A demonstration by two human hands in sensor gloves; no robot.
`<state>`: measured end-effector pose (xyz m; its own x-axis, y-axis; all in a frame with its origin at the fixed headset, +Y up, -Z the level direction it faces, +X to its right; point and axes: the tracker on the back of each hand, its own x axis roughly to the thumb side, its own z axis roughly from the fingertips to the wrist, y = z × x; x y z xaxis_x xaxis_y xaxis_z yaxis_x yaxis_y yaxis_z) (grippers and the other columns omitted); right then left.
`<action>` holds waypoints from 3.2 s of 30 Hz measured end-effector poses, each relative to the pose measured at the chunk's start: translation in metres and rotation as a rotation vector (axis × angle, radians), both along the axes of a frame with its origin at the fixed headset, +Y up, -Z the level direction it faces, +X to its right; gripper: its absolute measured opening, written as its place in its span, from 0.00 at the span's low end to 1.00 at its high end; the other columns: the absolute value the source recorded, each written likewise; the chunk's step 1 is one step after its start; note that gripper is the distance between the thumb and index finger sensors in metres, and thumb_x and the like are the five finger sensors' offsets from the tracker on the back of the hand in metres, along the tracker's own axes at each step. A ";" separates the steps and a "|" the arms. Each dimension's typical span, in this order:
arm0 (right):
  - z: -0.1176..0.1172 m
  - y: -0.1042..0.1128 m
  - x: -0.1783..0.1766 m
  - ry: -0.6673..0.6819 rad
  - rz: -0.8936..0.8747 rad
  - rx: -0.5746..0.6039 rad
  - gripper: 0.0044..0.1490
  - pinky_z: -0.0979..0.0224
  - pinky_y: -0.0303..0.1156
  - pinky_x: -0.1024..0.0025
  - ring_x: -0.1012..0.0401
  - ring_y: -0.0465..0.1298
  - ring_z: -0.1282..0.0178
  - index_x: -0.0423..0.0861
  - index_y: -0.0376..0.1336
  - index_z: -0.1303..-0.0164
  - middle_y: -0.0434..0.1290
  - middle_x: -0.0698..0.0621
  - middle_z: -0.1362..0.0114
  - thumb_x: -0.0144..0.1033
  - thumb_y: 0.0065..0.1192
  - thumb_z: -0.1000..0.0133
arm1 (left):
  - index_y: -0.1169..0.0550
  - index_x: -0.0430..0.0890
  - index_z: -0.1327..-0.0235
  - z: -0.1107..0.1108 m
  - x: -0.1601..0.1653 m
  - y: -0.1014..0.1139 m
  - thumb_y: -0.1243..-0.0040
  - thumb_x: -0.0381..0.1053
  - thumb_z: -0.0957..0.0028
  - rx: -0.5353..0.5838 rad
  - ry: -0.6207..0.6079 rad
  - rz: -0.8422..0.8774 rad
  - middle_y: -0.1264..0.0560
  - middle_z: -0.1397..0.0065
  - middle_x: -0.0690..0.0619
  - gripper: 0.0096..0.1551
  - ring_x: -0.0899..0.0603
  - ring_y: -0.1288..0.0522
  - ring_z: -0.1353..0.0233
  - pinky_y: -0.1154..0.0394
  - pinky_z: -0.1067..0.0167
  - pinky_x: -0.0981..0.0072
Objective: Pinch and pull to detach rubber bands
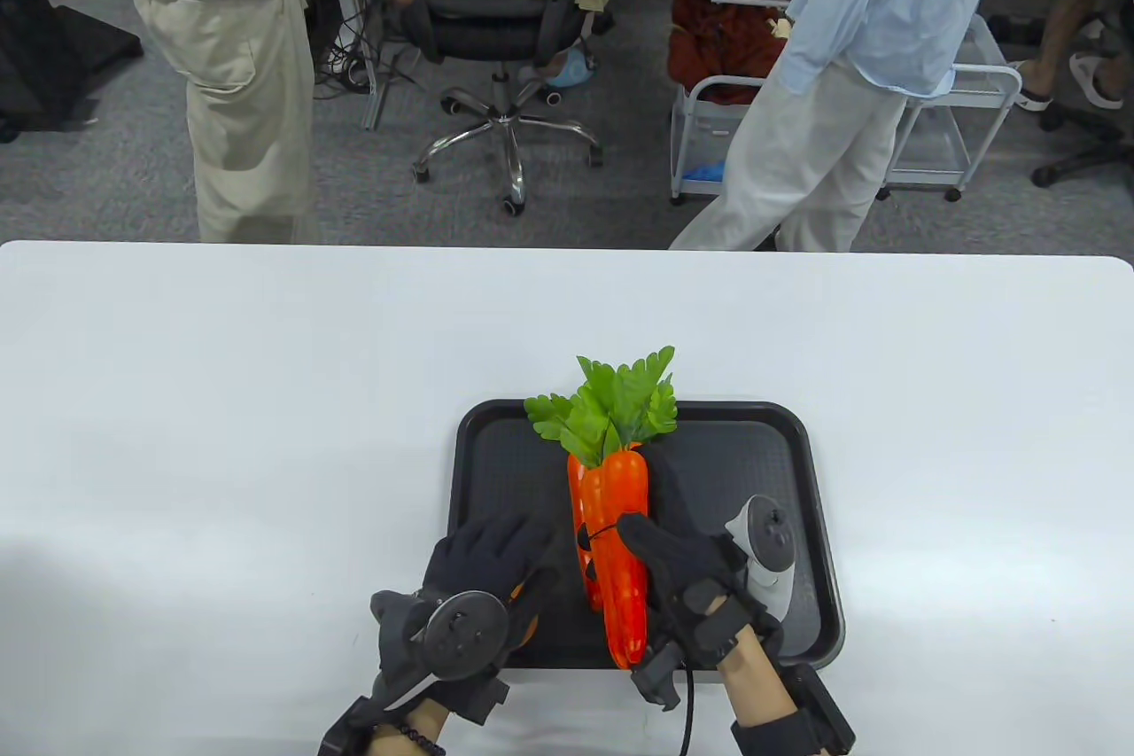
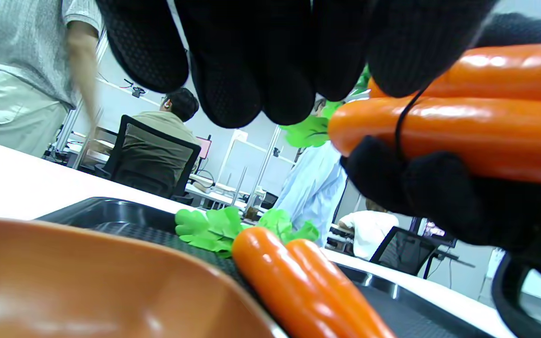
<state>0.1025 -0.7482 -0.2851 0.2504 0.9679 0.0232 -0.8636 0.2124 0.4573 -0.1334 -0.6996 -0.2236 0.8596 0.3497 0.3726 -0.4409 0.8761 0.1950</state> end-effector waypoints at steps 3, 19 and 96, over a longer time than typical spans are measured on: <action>0.004 -0.001 -0.010 0.041 0.006 0.000 0.58 0.40 0.76 0.46 0.28 0.69 0.33 0.55 0.30 0.19 0.34 0.29 0.20 0.61 0.62 0.42 | 0.27 0.60 0.28 0.003 0.000 0.002 0.44 0.63 0.45 0.018 -0.015 0.052 0.21 0.23 0.55 0.30 0.42 0.21 0.26 0.25 0.30 0.41; 0.011 -0.008 -0.028 0.040 -0.082 -0.001 0.56 0.34 0.73 0.44 0.29 0.66 0.30 0.57 0.27 0.20 0.31 0.30 0.20 0.61 0.57 0.38 | 0.22 0.61 0.40 0.012 0.012 0.006 0.41 0.58 0.45 0.096 -0.090 0.093 0.17 0.36 0.57 0.20 0.45 0.19 0.32 0.24 0.31 0.44; 0.001 -0.016 0.024 -0.238 -0.175 -0.090 0.56 0.36 0.74 0.45 0.28 0.66 0.31 0.57 0.29 0.20 0.33 0.30 0.21 0.61 0.60 0.39 | 0.11 0.57 0.56 -0.020 -0.016 -0.007 0.29 0.59 0.57 -0.149 0.087 -0.510 0.07 0.60 0.57 0.18 0.52 0.11 0.61 0.14 0.53 0.55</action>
